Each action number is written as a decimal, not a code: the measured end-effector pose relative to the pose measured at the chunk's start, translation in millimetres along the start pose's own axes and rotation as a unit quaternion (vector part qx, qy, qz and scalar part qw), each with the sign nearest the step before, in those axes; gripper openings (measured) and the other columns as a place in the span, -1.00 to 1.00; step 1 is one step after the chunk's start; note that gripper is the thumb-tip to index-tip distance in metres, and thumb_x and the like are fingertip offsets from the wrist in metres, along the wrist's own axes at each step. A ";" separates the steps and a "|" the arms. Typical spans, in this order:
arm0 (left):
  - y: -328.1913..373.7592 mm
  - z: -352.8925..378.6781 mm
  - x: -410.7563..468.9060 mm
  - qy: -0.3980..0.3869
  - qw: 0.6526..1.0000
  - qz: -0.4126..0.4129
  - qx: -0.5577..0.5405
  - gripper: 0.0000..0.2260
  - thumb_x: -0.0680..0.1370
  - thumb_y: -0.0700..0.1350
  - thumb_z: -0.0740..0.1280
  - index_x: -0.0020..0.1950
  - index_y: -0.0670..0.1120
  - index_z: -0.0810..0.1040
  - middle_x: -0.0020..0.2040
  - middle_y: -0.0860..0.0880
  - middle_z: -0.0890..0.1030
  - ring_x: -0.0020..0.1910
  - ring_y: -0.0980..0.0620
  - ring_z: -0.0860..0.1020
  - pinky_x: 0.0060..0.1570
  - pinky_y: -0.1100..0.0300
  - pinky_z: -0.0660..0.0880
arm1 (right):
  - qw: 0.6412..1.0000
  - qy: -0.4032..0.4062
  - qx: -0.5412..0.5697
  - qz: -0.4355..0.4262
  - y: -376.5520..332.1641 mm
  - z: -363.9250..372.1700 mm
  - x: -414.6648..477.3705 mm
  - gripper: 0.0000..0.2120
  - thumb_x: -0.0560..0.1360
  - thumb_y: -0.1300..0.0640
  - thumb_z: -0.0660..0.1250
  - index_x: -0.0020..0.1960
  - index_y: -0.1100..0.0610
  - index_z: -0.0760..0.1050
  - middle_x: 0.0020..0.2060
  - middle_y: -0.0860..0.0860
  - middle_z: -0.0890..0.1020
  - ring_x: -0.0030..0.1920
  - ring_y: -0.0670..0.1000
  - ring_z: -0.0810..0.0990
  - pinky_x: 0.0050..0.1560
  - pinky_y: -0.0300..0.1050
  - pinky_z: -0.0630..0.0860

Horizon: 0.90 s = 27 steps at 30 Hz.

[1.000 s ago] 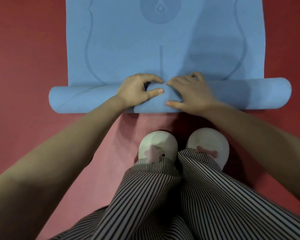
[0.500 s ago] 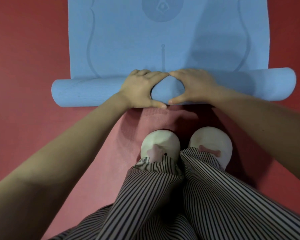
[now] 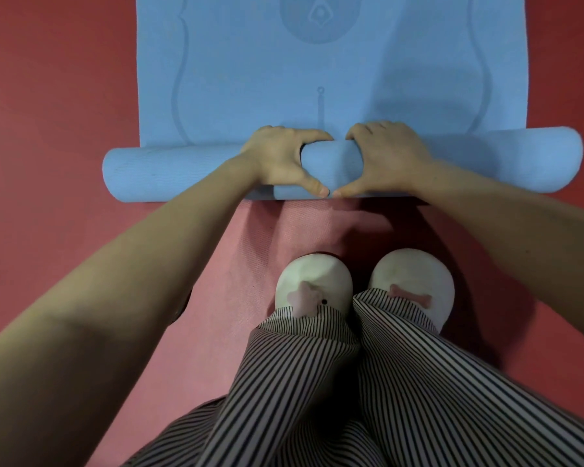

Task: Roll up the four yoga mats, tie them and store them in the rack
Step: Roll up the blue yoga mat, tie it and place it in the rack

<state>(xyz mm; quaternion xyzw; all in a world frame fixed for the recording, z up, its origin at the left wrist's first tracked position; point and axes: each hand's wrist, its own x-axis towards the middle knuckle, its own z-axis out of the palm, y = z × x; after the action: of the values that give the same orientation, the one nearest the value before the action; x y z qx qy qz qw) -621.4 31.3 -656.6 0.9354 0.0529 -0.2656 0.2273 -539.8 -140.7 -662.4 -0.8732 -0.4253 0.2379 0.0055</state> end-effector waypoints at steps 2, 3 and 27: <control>1.9 -4.8 1.4 -0.025 0.999 -0.021 -0.039 -0.27 0.12 0.38 0.39 0.28 0.27 0.44 0.07 0.24 0.59 0.09 0.11 0.51 0.04 0.23 0.31 | 1.000 -0.024 0.001 0.002 0.7 -5.5 3.0 -0.16 0.19 -0.40 0.42 0.22 0.16 0.38 0.09 0.11 0.55 0.11 0.16 0.51 0.03 -0.01 0.37; 1.3 -5.6 0.5 -0.045 0.997 -0.024 -0.055 -0.30 0.12 0.35 0.41 0.26 0.29 0.46 0.05 0.26 0.59 0.08 0.13 0.51 0.05 0.23 0.34 | 0.999 -0.043 0.004 0.003 0.3 -6.3 3.1 -0.17 0.18 -0.40 0.42 0.21 0.15 0.39 0.08 0.10 0.56 0.09 0.16 0.51 -0.03 -0.03 0.36; -13.1 16.2 -20.6 0.019 1.000 -0.005 -0.013 -0.32 0.32 0.48 0.04 0.36 0.23 0.41 0.22 0.14 0.58 0.22 0.04 0.51 0.24 0.10 0.33 | 0.998 0.018 0.033 -0.048 -3.6 16.5 -34.3 -0.10 0.31 -0.42 0.30 0.45 0.12 0.27 0.38 0.06 0.36 0.33 0.13 0.35 0.25 0.02 0.22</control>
<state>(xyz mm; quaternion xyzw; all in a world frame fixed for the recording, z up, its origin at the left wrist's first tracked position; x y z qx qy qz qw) -649.5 36.1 -663.3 0.9371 0.0649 -0.2479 0.2369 -567.4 -167.2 -662.1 -0.8551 -0.4588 0.2354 0.0537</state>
